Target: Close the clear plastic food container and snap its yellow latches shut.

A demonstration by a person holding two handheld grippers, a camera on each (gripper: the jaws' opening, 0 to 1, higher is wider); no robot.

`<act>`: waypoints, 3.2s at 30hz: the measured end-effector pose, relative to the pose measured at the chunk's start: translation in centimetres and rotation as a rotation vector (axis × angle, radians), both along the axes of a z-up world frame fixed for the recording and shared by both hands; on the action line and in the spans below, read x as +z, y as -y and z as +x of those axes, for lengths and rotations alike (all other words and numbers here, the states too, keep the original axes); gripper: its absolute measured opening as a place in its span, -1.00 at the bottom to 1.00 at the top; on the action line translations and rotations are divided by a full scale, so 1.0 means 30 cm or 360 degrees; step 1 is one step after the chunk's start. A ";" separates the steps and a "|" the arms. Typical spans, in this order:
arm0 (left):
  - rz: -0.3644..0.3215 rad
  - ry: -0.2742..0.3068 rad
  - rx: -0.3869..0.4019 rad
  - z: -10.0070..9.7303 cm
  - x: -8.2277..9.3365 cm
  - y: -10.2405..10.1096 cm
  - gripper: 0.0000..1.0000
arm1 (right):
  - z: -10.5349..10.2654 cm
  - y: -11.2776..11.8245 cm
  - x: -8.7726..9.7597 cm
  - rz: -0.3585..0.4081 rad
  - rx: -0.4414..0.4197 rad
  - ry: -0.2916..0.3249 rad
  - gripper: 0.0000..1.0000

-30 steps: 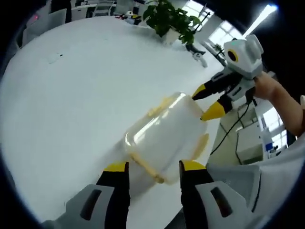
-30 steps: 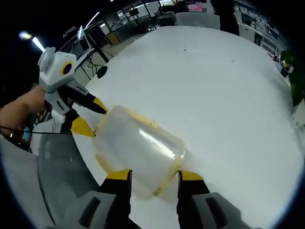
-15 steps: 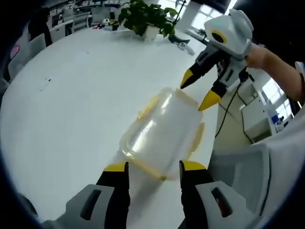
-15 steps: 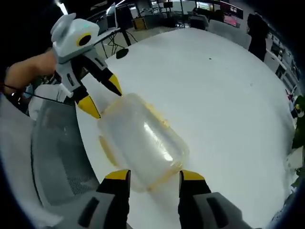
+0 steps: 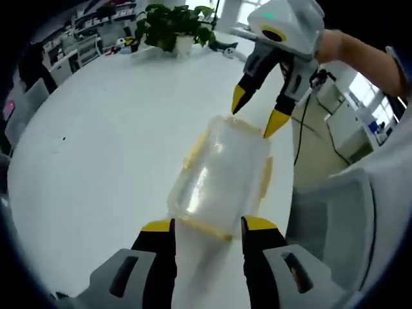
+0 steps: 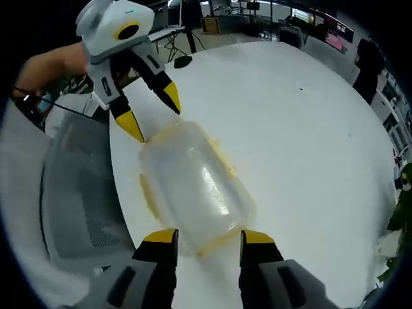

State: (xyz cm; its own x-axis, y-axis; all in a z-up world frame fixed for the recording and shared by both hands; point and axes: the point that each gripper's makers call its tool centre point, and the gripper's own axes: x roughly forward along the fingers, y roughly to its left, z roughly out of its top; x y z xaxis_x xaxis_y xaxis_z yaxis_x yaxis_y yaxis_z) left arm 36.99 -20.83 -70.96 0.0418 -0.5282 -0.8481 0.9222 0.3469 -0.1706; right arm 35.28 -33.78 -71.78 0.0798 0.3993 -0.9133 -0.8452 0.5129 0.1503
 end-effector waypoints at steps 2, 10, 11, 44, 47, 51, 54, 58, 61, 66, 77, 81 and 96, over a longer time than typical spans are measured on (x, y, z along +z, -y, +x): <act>-0.0003 0.0019 -0.0024 0.002 0.007 0.005 -0.26 | 0.002 -0.007 0.007 -0.0009 0.0038 0.0011 -0.32; -0.0016 0.0087 -0.0165 -0.006 0.024 0.021 -0.29 | 0.013 -0.024 0.014 -0.0037 0.0174 0.0042 -0.38; -0.0021 0.0090 -0.0176 -0.008 0.026 0.024 -0.29 | 0.013 -0.026 0.014 -0.0041 0.0186 0.0045 -0.39; -0.0041 0.0294 -0.0516 -0.011 0.039 0.130 -0.38 | 0.019 -0.087 0.005 -0.0092 0.0488 0.0093 -0.45; -0.0060 0.0292 -0.0528 -0.018 0.041 0.146 -0.38 | 0.021 -0.096 0.003 -0.0090 0.0501 0.0098 -0.46; -0.0054 0.0303 -0.0555 -0.024 0.032 0.159 -0.39 | 0.021 -0.115 0.004 -0.0066 0.0510 0.0104 -0.45; -0.0069 0.0300 -0.0555 -0.025 0.032 0.171 -0.39 | 0.021 -0.129 0.002 -0.0052 0.0519 0.0107 -0.46; -0.0080 0.0295 -0.0558 -0.030 0.031 0.188 -0.38 | 0.021 -0.153 0.001 -0.0030 0.0543 0.0115 -0.47; -0.0091 0.0309 -0.0562 -0.032 0.032 0.201 -0.38 | 0.005 -0.175 -0.001 0.0000 0.0580 0.0092 -0.45; -0.0090 0.0308 -0.0567 -0.037 0.025 0.211 -0.38 | 0.017 -0.193 0.002 0.0027 0.0569 0.0099 -0.46; -0.0075 0.0290 -0.0545 -0.056 0.006 0.214 -0.34 | 0.036 -0.193 -0.006 0.0023 0.0558 0.0107 -0.47; -0.0061 0.0299 -0.0566 -0.076 -0.005 0.215 -0.34 | 0.045 -0.192 -0.009 0.0015 0.0561 0.0109 -0.47; -0.0070 0.0301 -0.0555 -0.108 -0.021 0.223 -0.26 | 0.077 -0.200 -0.011 0.0017 0.0555 0.0123 -0.47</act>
State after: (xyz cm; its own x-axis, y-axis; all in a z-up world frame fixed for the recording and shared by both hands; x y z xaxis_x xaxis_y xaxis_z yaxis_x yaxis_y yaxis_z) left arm 33.76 -27.51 -71.60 0.0071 -0.5737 -0.8190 1.0000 0.0039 0.0059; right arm 37.58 -27.77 -72.11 0.0060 0.4244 -0.9055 -0.9782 0.1903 0.0827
